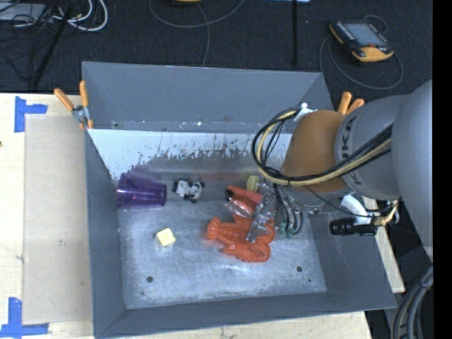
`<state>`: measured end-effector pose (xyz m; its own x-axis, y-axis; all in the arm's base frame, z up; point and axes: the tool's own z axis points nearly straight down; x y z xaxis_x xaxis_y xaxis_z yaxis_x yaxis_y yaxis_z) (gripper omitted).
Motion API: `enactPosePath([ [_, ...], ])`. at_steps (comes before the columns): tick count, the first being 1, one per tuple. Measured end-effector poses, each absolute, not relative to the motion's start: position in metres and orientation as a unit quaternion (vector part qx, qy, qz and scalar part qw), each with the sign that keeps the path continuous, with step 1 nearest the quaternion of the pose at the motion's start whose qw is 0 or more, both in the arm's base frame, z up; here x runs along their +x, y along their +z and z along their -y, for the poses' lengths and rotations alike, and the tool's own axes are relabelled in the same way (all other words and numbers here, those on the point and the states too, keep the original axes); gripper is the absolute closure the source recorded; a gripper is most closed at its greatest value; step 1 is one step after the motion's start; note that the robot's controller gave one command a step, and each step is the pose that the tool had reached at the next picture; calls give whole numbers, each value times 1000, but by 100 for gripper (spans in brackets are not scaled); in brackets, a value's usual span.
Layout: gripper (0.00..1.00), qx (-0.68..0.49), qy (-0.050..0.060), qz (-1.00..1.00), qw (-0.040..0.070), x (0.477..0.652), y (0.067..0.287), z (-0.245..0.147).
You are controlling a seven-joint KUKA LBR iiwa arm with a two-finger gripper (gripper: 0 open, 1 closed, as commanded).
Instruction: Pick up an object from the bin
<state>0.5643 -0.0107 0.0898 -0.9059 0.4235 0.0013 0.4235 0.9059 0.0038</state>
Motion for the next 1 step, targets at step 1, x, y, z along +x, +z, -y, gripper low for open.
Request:
enactPosePath([
  [1, 100, -218, -1, 976, 0, 564, 97, 12],
])
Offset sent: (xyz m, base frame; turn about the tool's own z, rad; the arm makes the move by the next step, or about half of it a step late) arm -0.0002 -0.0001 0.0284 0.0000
